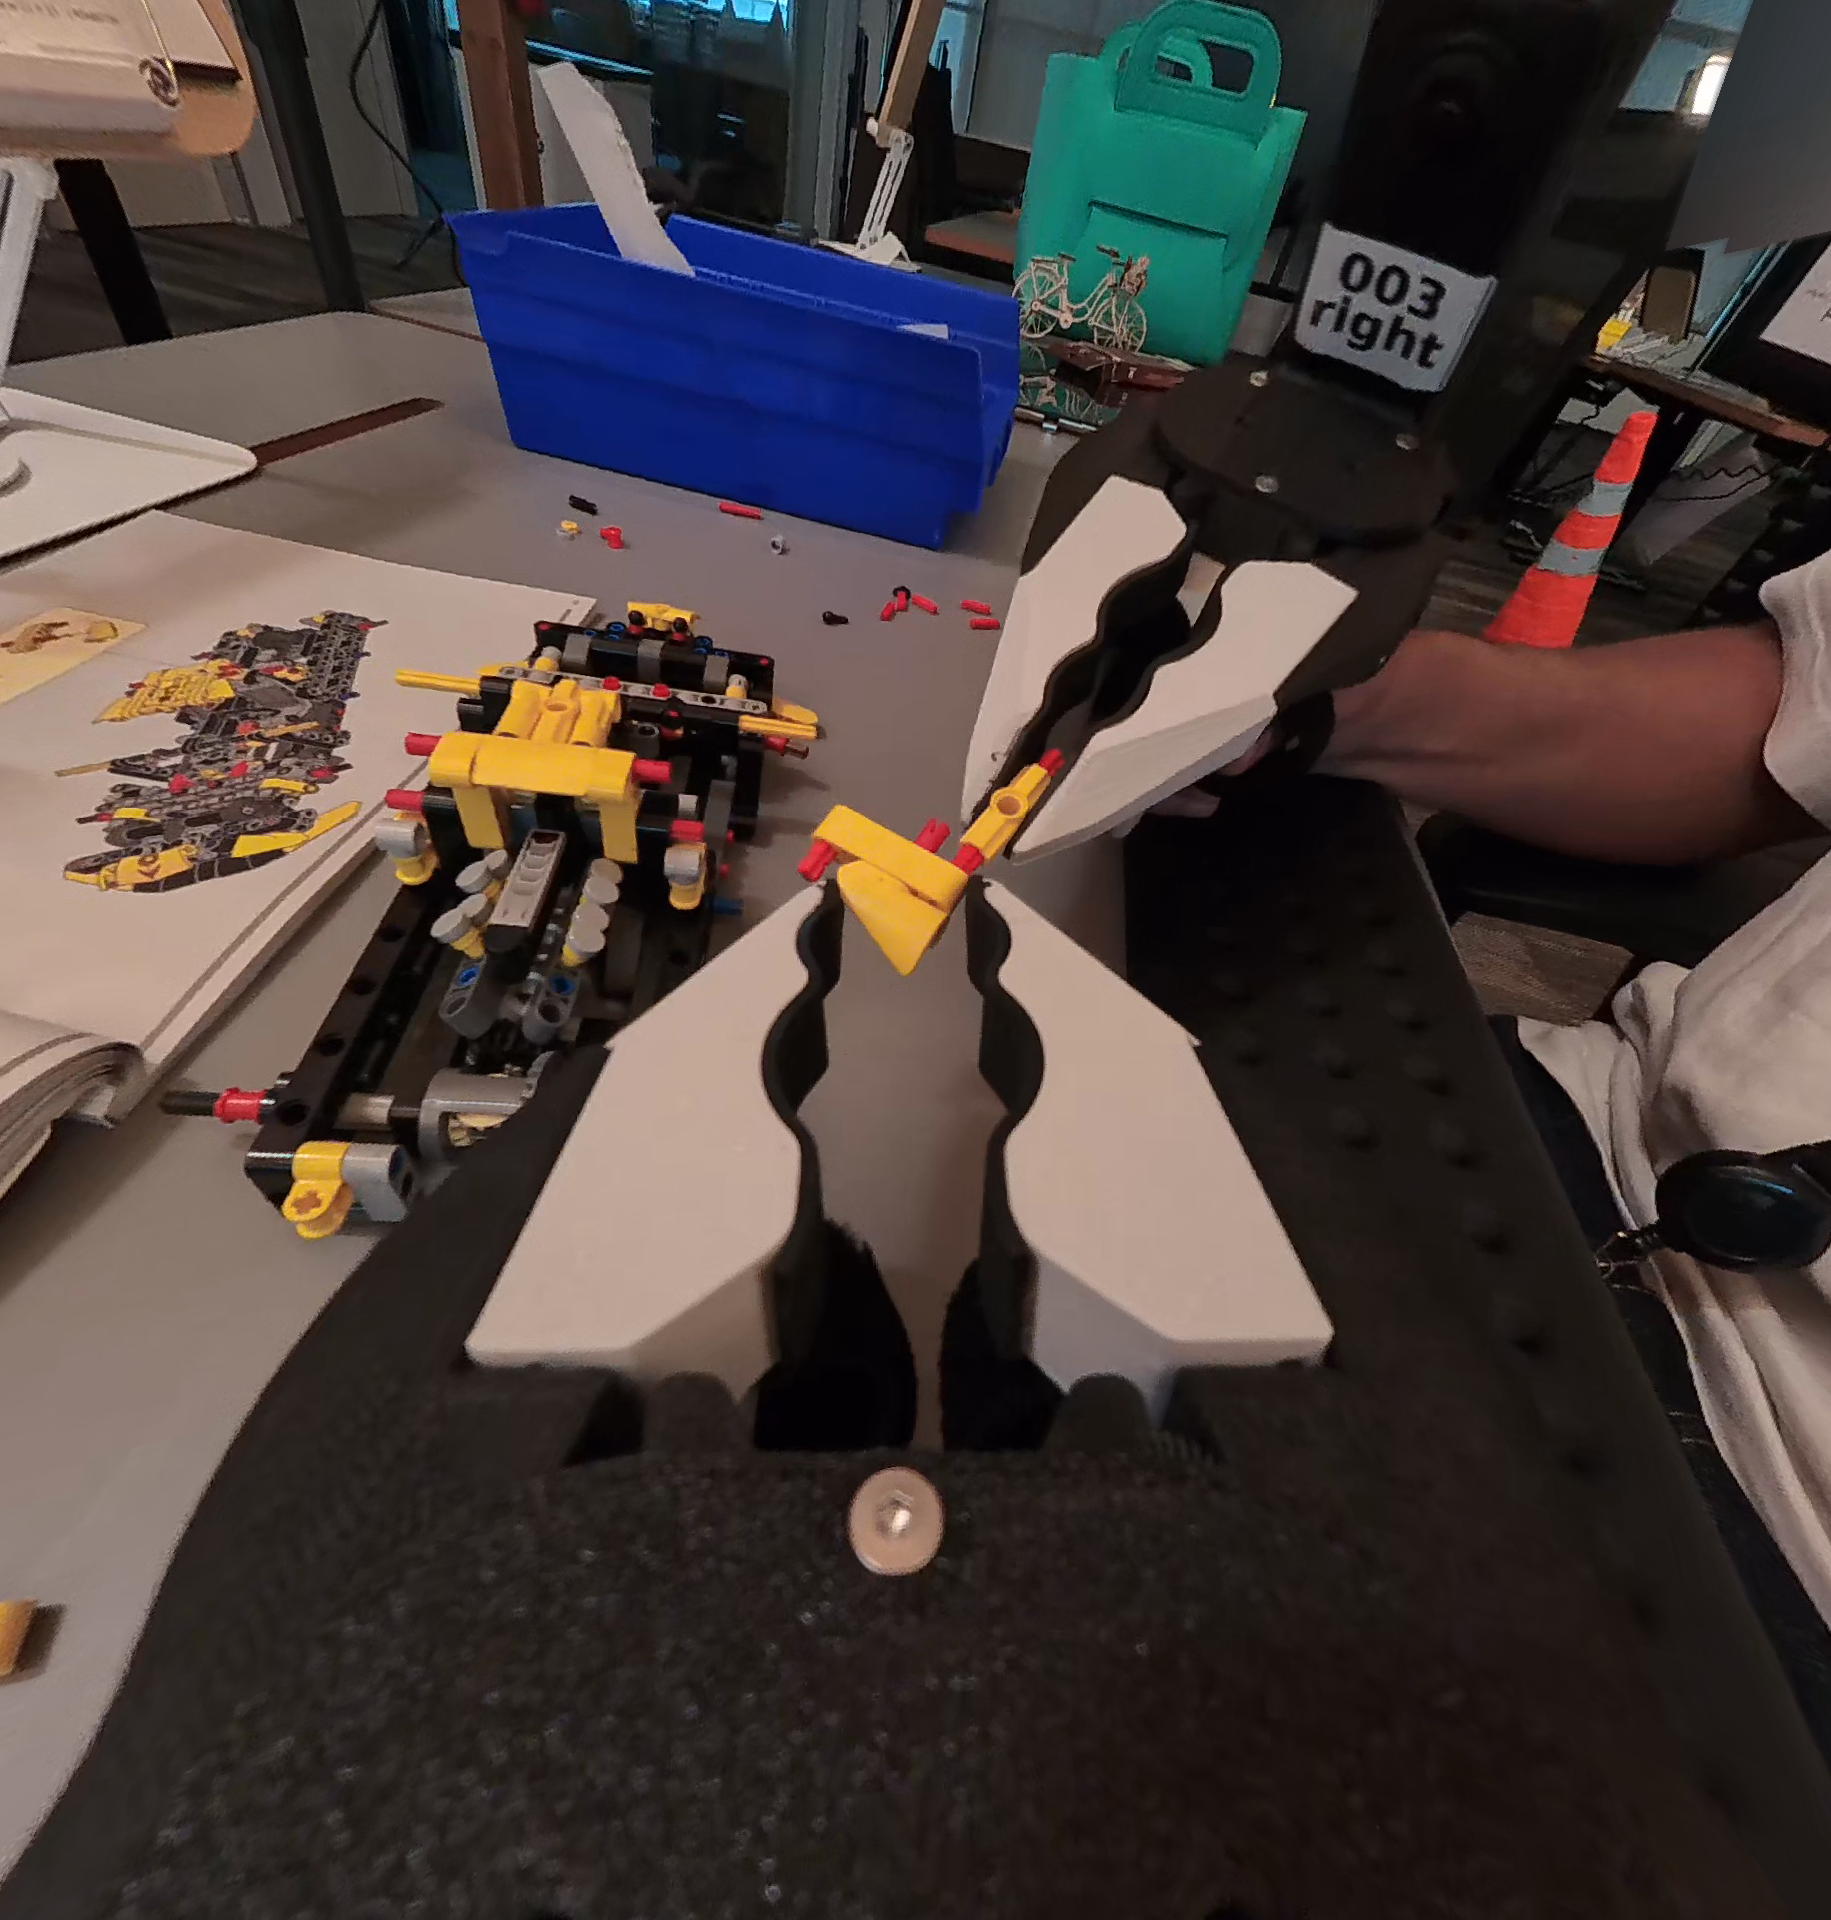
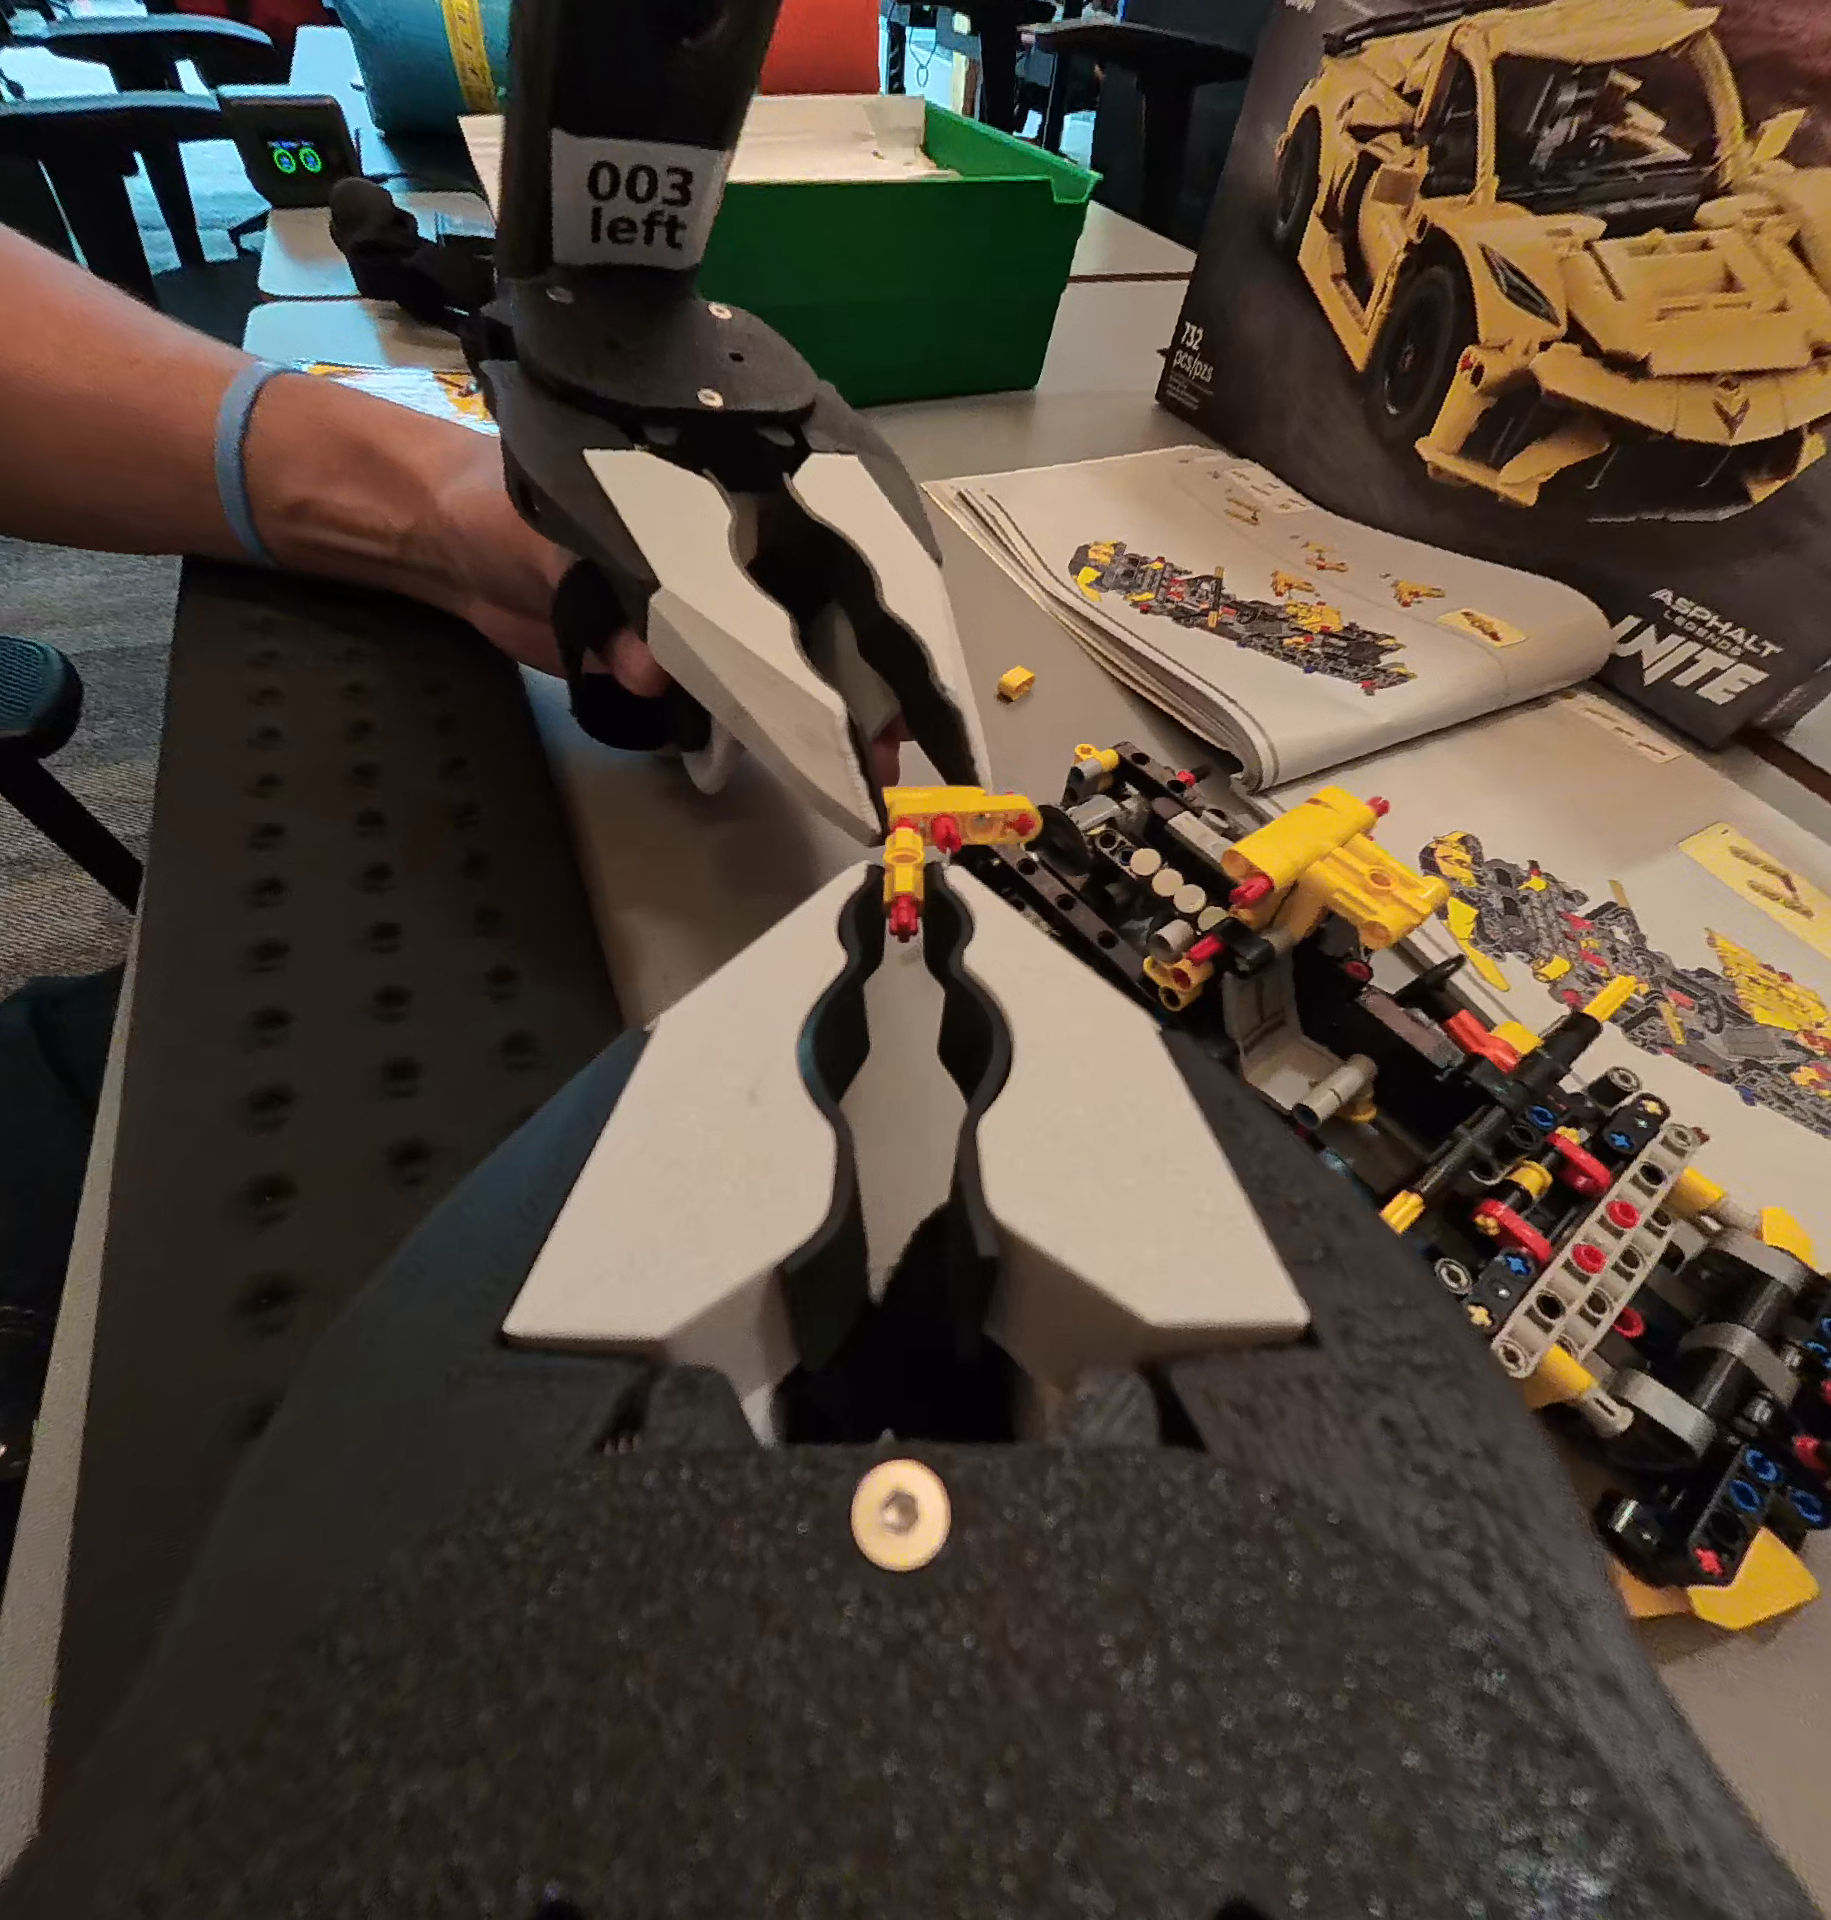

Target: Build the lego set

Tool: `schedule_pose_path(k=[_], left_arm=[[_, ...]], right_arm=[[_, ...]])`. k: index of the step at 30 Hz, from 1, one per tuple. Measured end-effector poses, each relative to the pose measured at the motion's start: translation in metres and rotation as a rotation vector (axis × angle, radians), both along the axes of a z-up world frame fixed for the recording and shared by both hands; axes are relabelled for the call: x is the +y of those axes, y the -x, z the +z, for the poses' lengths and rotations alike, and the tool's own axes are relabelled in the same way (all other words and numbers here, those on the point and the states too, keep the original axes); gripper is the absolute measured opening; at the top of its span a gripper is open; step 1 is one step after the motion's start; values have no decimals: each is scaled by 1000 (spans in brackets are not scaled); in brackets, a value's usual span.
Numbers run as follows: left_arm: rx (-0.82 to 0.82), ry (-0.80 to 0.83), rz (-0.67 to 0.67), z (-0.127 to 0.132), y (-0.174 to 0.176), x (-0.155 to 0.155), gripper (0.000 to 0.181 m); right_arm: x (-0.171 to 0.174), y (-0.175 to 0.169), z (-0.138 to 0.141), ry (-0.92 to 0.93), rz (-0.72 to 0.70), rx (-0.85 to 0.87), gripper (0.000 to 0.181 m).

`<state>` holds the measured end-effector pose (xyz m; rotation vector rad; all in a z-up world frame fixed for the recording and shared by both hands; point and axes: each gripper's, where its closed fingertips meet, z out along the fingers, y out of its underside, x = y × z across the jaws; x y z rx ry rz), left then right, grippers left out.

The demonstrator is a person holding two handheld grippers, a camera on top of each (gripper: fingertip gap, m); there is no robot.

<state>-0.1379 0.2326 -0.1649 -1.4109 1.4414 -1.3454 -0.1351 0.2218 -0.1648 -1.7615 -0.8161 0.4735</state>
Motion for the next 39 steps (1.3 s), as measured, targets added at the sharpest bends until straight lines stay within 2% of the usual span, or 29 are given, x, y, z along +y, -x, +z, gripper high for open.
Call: schedule_pose_path(k=[4,15,20,23,29,31,33,39], left_arm=[[-5,34,7,1,-1,0,24],[27,-31,24,-4,-3,-1,24],[2,-89,26,1,-5,-1,25],[-35,-285,74,9,-7,1,25],[-22,-857,193,9,-7,0,24],[3,-991,212,5,-7,1,23],[-4,-1104,230,6,-7,1,10],[-9,-1415,287,13,-6,-2,6]], right_arm=[[1,-1,1,-9,-6,0,7],[2,1,-7,-31,-25,-87,7],[3,-1,-2,-16,-18,-28,7],[4,-3,6,40,-2,105,7],[3,-6,12,173,32,292,6],[1,-2,11,216,57,319,6],[-1,1,9,236,73,317,6],[-5,2,16,289,109,416,7]])
